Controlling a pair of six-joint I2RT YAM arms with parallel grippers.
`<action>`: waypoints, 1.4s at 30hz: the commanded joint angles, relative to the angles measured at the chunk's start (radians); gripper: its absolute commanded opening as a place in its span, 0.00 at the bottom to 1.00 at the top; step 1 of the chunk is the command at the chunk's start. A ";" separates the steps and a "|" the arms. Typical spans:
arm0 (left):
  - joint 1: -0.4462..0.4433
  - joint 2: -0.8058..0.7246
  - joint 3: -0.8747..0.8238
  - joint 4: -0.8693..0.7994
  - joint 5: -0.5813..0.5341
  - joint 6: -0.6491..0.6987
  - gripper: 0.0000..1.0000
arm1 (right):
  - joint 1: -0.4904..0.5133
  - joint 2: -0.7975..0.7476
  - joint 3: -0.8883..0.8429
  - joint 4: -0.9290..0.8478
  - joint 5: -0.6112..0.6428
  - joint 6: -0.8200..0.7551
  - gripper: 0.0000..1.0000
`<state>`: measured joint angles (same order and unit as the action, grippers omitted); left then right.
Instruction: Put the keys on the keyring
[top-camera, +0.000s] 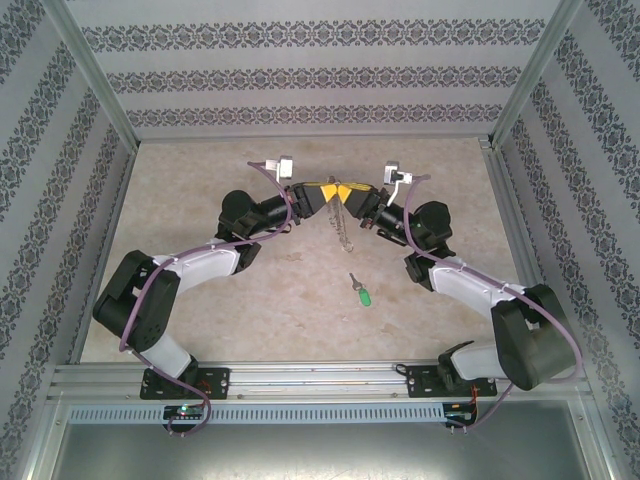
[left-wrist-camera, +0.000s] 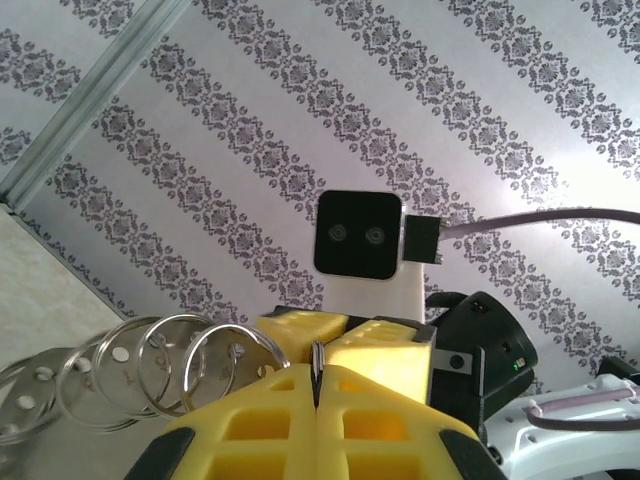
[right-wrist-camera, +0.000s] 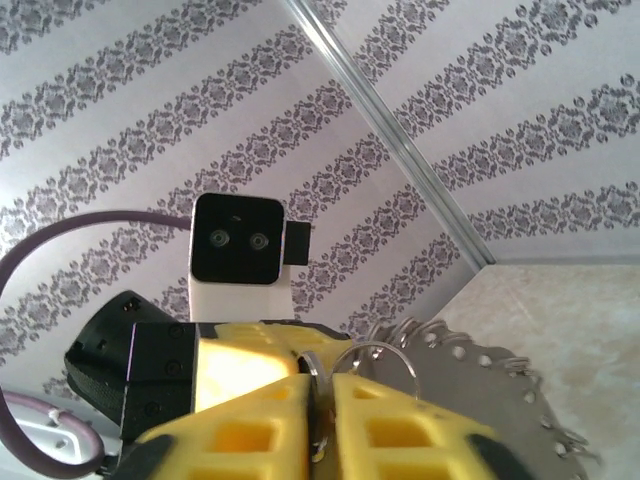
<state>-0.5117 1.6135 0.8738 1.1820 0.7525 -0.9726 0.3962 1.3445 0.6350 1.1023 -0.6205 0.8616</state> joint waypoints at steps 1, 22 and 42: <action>-0.014 -0.003 0.022 0.045 0.041 0.035 0.00 | -0.050 -0.076 -0.032 0.028 -0.020 0.022 0.24; 0.032 -0.066 0.169 -0.443 0.389 0.439 0.00 | -0.053 -0.302 -0.105 -0.312 -0.126 -0.079 0.32; 0.035 -0.037 0.209 -0.501 0.410 0.444 0.00 | 0.001 -0.234 -0.071 -0.282 -0.105 -0.094 0.25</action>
<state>-0.4889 1.5829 1.0512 0.6617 1.1297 -0.5449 0.3843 1.1095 0.5297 0.7750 -0.7231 0.7853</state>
